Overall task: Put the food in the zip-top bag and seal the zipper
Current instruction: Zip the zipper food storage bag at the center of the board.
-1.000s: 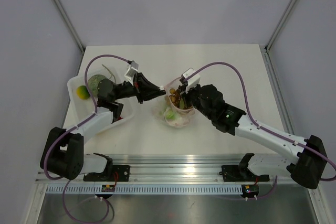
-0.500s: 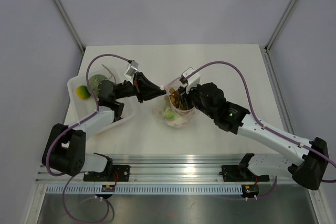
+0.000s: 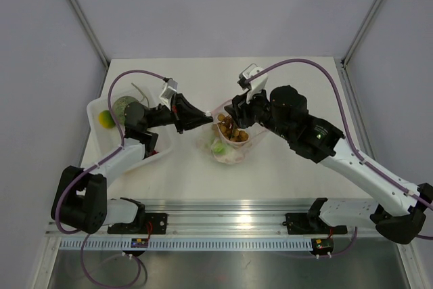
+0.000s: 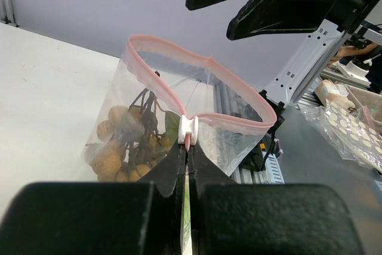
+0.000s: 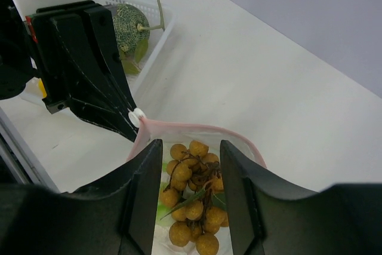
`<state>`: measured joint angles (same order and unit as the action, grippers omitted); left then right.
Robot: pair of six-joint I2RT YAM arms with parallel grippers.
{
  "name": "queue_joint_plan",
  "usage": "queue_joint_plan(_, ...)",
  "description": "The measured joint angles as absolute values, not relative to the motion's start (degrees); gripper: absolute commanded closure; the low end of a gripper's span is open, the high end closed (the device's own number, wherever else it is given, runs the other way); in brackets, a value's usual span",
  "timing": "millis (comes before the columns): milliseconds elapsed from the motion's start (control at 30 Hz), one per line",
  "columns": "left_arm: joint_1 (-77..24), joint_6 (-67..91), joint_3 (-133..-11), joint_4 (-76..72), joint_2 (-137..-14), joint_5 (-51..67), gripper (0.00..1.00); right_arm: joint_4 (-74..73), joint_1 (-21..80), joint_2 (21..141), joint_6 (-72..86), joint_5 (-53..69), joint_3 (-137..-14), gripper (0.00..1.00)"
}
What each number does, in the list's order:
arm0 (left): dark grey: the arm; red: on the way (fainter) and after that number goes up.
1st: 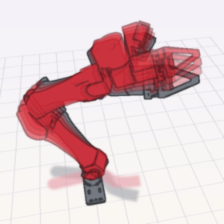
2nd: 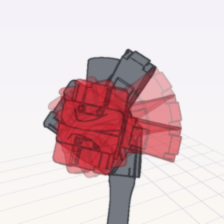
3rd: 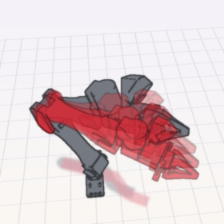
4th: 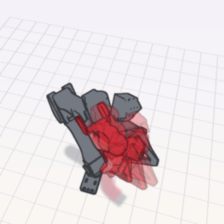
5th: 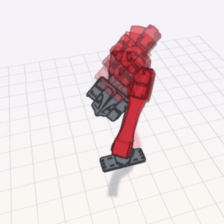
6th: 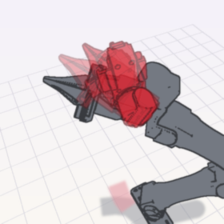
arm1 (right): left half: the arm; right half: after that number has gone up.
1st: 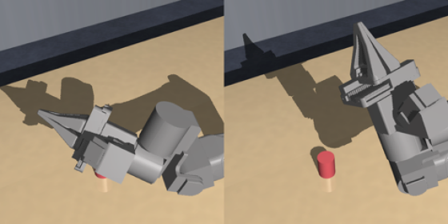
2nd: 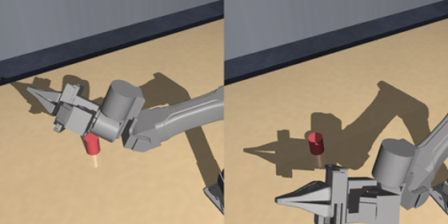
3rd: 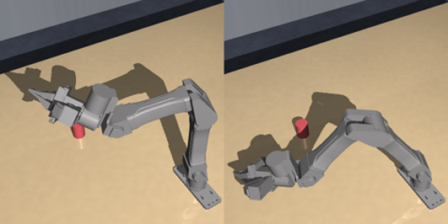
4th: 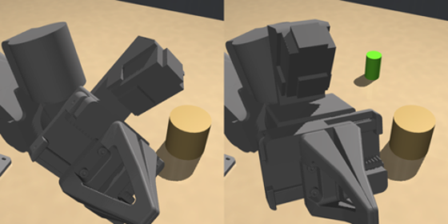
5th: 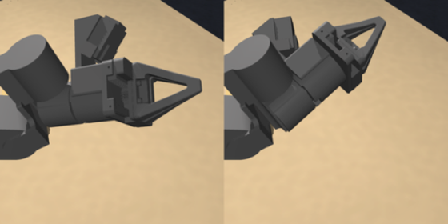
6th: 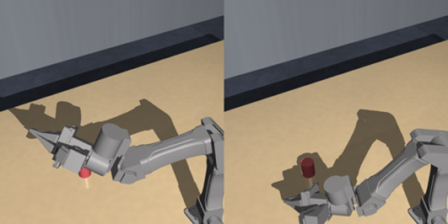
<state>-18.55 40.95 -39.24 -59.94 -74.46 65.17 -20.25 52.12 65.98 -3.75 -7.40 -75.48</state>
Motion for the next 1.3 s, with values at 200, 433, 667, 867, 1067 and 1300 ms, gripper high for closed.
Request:
queue_joint_plan(200,-18.5,40.6,-39.2,-59.4,-74.2,65.6,1.0,-25.2,52.1,72.3,-5.8,-4.1,-82.7,0.51)
queue_joint_plan(433,-18.5,37.7,-39.8,-54.5,-72.5,66.5,1.0,-33.3,52.1,79.6,-12.6,2.9,-90.5,0.51)
queue_joint_plan(667,-18.5,28.6,-42.2,-41.8,-69.5,67.4,1.0,-42.6,52.1,84.4,-18.3,8.9,-99.0,0.51)
queue_joint_plan(867,-18.5,20.8,-45.8,-31.7,-69.1,68.6,1.0,-47.1,52.1,87.4,-20.0,13.9,-102.7,0.5)
queue_joint_plan(1067,-18.5,5.7,-54.3,-10.4,-69.1,69.3,1.0,-47.9,51.0,88.3,-20.2,16.3,-103.1,0.56)
queue_joint_plan(1300,-18.5,-3.2,-56.5,0.1,-68.7,69.5,1.0,-47.9,50.3,88.3,-20.1,17.3,-103.1,0.62)
